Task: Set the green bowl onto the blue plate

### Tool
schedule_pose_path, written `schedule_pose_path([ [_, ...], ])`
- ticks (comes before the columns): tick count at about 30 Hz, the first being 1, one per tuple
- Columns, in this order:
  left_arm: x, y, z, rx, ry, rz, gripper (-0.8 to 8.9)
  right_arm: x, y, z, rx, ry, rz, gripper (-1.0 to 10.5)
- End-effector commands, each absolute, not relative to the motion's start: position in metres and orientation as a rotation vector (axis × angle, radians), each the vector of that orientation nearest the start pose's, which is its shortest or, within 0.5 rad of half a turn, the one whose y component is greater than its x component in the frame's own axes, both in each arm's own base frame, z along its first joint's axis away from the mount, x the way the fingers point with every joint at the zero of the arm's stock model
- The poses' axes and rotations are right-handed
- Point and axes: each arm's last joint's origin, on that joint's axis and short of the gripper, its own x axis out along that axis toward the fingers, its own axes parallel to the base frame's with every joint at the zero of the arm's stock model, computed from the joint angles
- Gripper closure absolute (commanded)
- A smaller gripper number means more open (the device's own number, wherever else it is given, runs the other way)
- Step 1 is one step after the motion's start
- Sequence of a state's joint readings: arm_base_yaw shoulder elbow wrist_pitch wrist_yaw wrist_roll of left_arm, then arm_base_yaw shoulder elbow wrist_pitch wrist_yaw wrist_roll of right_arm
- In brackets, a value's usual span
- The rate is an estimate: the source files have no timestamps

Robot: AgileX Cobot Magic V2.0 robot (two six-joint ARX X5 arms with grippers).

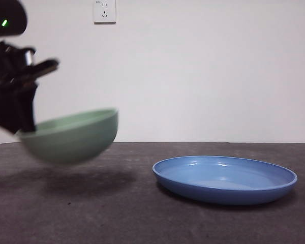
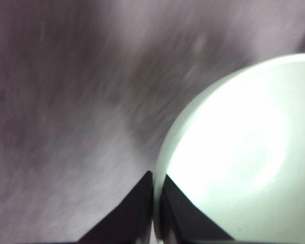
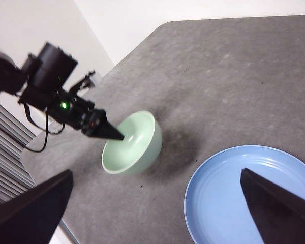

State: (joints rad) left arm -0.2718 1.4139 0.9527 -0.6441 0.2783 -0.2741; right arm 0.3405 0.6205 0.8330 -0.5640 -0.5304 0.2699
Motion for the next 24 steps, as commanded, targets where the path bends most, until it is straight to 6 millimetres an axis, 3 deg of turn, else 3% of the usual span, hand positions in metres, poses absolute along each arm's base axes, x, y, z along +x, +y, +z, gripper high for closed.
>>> schedule_pose_path([
  [1,0.261,-0.098,0.244,-0.25,1.146,-0.367,8.03,0.108,0.054,0.339,0.292,0.465,0.818,3.9],
  [5,0.262,-0.139,0.272,-0.181,1.108,-0.42,8.03,0.108,0.054,0.339,0.292,0.465,0.818,3.9],
  [10,0.278,-0.203,0.284,-0.082,1.151,-0.536,8.03,0.108,0.054,0.339,0.292,0.465,0.818,3.9],
  [15,0.297,-0.261,0.269,0.02,1.173,-0.572,8.03,0.108,0.054,0.339,0.292,0.465,0.818,3.9],
  [20,0.306,-0.289,0.248,0.073,1.206,-0.593,8.04,0.108,0.054,0.339,0.292,0.465,0.818,3.9],
  [24,0.312,-0.299,0.234,0.088,1.23,-0.591,8.04,0.108,0.054,0.339,0.292,0.464,0.818,3.9],
])
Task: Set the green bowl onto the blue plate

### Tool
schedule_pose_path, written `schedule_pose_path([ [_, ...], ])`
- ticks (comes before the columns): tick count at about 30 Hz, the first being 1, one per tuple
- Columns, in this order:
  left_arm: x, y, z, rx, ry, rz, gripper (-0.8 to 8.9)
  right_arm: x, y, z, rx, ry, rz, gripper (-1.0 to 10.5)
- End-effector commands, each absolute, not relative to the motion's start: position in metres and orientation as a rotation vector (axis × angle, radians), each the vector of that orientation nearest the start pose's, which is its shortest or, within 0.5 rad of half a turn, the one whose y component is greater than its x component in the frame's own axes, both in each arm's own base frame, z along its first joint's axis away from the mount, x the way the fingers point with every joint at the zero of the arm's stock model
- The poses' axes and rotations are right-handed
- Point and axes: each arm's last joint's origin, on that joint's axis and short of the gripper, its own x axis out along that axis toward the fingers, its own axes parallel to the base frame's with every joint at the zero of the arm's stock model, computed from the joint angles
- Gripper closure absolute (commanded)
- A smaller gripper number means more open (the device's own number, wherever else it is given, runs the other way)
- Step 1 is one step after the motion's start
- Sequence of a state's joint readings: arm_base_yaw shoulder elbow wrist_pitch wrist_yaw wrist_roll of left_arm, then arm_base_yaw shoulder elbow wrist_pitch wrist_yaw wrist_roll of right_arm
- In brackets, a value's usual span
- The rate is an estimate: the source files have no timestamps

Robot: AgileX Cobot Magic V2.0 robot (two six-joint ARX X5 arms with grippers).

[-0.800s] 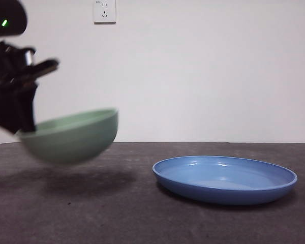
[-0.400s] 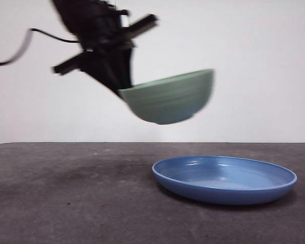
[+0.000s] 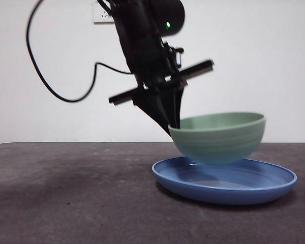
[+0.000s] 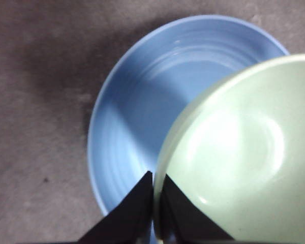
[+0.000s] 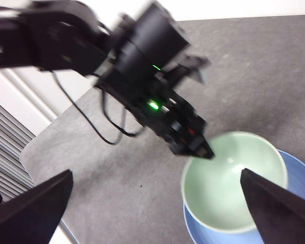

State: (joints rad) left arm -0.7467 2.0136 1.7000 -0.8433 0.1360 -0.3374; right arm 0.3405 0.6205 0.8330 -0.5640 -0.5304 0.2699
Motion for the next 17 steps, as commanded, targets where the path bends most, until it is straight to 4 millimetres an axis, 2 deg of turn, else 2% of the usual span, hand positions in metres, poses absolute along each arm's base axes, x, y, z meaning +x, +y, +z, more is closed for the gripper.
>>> schedule_pose_path([
  [1,0.313,-0.301,0.231,0.09,1.234,-0.59,8.04,0.108,0.054,0.339,0.292,0.465,0.818,3.9],
  [7,0.316,-0.307,0.218,0.103,1.242,-0.586,8.04,0.108,0.054,0.339,0.292,0.465,0.818,3.9],
  [12,0.316,-0.309,0.216,0.103,1.239,-0.59,8.01,0.108,0.054,0.339,0.292,0.465,0.818,3.9],
  [17,0.316,-0.309,0.216,0.103,1.242,-0.588,7.13,0.108,0.054,0.339,0.292,0.465,0.818,3.9],
])
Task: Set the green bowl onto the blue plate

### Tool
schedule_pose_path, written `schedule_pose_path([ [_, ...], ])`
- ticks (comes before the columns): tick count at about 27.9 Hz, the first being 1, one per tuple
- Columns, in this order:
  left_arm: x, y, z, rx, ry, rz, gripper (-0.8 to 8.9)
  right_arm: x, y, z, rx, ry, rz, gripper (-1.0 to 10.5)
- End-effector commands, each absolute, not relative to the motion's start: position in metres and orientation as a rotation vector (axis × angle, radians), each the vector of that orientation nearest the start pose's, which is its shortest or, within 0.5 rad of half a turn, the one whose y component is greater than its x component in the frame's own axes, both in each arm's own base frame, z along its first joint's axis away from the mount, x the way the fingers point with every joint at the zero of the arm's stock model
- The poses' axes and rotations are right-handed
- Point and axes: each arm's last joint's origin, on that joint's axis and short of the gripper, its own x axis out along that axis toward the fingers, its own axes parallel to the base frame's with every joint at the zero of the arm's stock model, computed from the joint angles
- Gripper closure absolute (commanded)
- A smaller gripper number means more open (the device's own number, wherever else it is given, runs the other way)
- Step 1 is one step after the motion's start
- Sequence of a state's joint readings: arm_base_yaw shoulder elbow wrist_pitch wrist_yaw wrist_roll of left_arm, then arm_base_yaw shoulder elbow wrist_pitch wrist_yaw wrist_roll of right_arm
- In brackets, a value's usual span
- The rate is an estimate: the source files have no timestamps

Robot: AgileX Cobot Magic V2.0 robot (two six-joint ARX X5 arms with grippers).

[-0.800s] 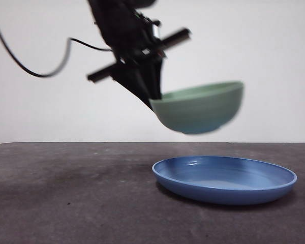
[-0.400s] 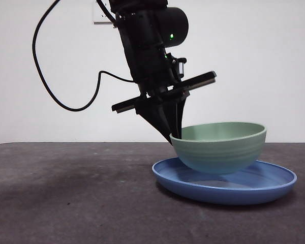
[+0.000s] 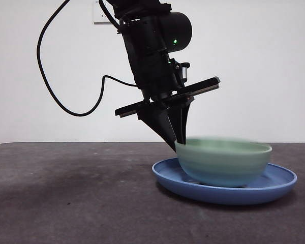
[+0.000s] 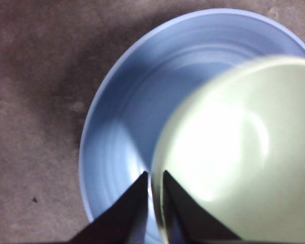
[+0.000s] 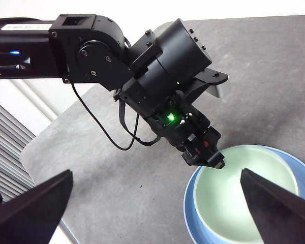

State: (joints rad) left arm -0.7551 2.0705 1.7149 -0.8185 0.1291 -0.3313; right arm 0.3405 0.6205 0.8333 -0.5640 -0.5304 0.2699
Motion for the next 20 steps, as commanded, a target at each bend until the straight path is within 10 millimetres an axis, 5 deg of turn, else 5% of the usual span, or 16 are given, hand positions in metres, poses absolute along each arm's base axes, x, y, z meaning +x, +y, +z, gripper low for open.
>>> schedule_pose_path([
  [1,0.316,-0.309,0.216,0.103,1.241,-0.588,7.13,0.108,0.054,0.339,0.291,0.464,0.818,3.9],
  [5,0.316,-0.309,0.216,0.101,1.238,-0.589,6.87,0.108,0.054,0.339,0.292,0.465,0.818,3.9],
  [12,0.32,-0.309,0.222,0.087,1.22,-0.589,3.57,0.108,0.054,0.339,0.292,0.465,0.818,3.9],
  [20,0.324,-0.308,0.262,0.094,1.19,-0.606,3.38,0.108,0.054,0.339,0.292,0.464,0.818,3.9],
])
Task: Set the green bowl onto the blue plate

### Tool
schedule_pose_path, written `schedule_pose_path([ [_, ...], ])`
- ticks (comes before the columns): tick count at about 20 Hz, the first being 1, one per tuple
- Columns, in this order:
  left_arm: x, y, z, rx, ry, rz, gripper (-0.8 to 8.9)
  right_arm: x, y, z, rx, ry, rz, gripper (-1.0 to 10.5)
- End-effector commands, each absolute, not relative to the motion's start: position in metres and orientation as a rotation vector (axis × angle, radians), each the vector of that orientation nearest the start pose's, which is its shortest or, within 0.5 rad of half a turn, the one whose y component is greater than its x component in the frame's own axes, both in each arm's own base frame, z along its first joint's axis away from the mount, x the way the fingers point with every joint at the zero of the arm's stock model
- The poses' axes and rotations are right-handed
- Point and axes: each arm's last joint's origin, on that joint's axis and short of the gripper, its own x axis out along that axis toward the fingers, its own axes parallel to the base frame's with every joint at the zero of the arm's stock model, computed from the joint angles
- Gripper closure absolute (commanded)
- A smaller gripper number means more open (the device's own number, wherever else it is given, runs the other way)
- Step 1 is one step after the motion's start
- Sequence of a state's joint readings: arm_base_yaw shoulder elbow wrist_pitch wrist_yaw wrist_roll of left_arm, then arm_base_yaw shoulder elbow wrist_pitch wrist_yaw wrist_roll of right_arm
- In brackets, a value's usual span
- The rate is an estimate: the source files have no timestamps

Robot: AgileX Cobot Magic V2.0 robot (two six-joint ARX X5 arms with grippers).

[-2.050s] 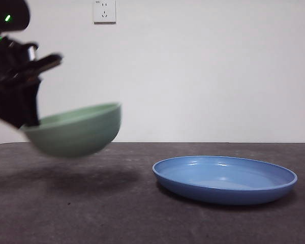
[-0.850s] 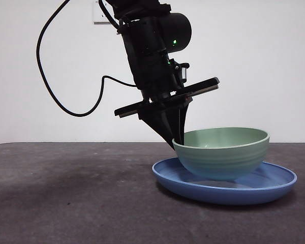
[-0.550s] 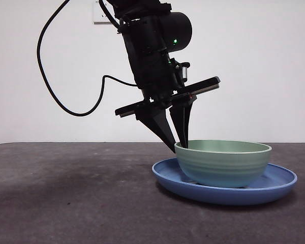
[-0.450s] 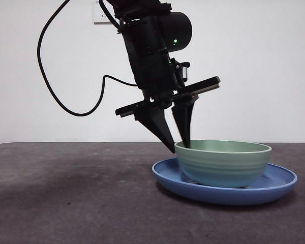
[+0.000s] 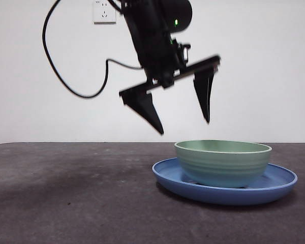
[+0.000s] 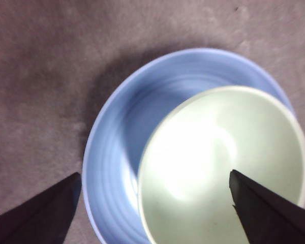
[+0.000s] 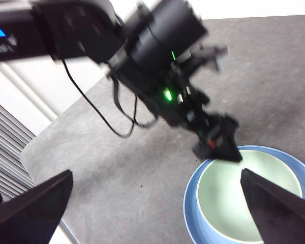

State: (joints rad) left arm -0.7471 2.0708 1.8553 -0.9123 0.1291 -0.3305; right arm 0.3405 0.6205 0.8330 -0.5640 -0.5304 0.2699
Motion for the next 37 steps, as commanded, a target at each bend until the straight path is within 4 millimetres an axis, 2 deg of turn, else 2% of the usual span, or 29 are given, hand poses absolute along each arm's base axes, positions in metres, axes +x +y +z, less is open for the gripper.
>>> schedule_pose_path([
  [1,0.323,-0.307,0.269,0.11,1.186,-0.616,3.37,0.108,0.054,0.339,0.292,0.464,0.818,3.9],
  [3,0.322,-0.306,0.282,0.141,1.185,-0.633,3.2,0.108,0.054,0.339,0.292,0.465,0.818,3.9],
  [8,0.314,-0.294,0.318,0.236,1.172,-0.641,1.31,0.108,0.054,0.339,0.291,0.464,0.818,3.9],
  [15,0.288,-0.253,0.361,0.416,1.148,-0.46,1.25,0.108,0.054,0.339,0.292,0.465,0.818,3.9],
  [18,0.274,-0.224,0.393,0.389,1.097,-0.443,1.25,0.108,0.054,0.339,0.292,0.465,0.818,3.9],
  [22,0.237,-0.182,0.442,0.307,0.964,-0.441,1.25,0.108,0.054,0.339,0.291,0.464,0.818,3.9],
  [25,0.198,-0.152,0.46,0.274,0.882,-0.455,1.25,0.108,0.054,0.339,0.292,0.465,0.817,3.9],
  [27,0.173,-0.132,0.459,0.242,0.813,-0.463,1.26,0.108,0.054,0.339,0.291,0.464,0.818,3.9],
  [29,0.146,-0.111,0.446,0.21,0.746,-0.472,1.26,0.108,0.054,0.339,0.291,0.464,0.818,3.9],
  [32,0.107,-0.08,0.415,0.149,0.682,-0.47,1.26,0.108,0.054,0.339,0.291,0.464,0.818,3.9],
  [37,0.058,-0.041,0.354,0.047,0.547,-0.477,1.26,0.108,0.054,0.339,0.291,0.464,0.818,3.9],
])
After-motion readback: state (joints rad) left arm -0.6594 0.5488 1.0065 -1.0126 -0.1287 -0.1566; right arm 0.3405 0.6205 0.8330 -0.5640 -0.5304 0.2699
